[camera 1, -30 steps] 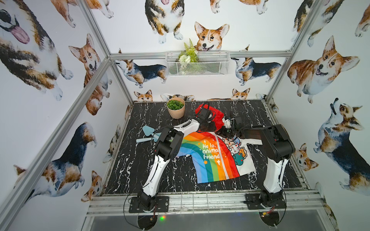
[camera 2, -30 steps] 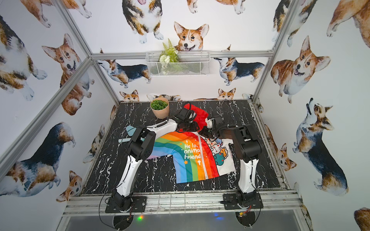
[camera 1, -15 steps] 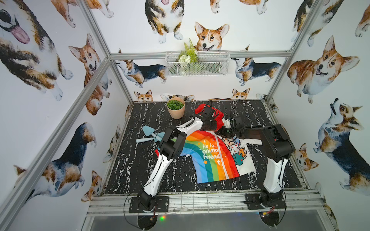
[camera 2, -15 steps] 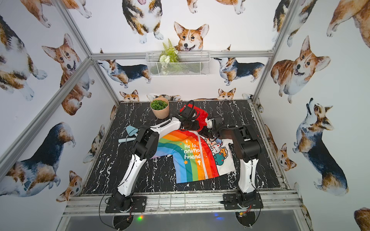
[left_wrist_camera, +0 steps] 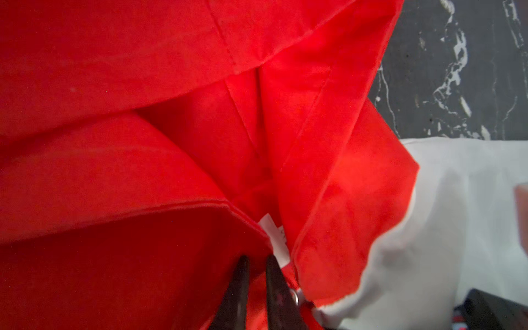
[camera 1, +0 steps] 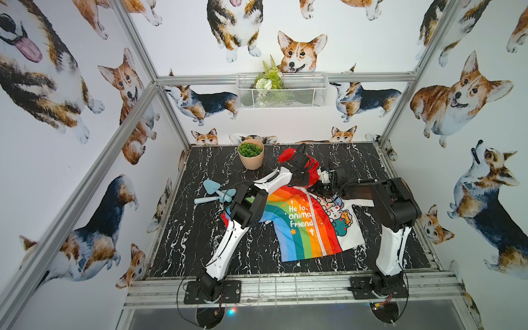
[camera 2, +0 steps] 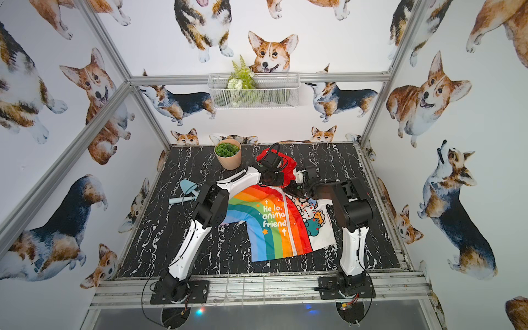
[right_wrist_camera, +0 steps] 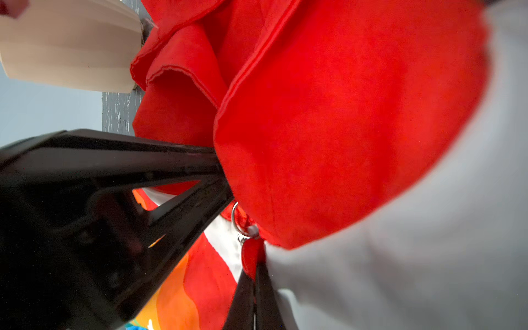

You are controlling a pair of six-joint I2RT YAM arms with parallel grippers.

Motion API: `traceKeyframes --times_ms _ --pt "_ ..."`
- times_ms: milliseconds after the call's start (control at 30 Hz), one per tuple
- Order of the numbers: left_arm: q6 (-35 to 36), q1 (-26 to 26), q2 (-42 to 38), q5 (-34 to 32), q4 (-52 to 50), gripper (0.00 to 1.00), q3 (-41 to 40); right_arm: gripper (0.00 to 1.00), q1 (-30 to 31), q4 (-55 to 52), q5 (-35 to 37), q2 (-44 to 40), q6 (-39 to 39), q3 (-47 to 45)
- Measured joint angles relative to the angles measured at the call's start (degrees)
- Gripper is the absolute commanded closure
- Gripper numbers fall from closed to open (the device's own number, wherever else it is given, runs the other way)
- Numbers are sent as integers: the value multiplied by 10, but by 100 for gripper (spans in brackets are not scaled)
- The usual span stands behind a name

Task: Unzip the jacket
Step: Flatten out the jacket at the center of the board.

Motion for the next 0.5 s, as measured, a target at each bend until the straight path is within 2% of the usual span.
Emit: traceKeyframes --times_ms 133,267,367,500 --pt "5 0 0 -5 -5 100 2 100 0 1 1 -2 0 -2" --pt "12 0 -6 -5 -2 100 -5 100 0 0 9 -5 0 -5" --pt "13 2 -18 2 -8 100 -19 89 0 -6 18 -12 0 -8" --pt "14 6 -36 18 -10 100 -44 81 0 -26 30 -32 -2 -13"
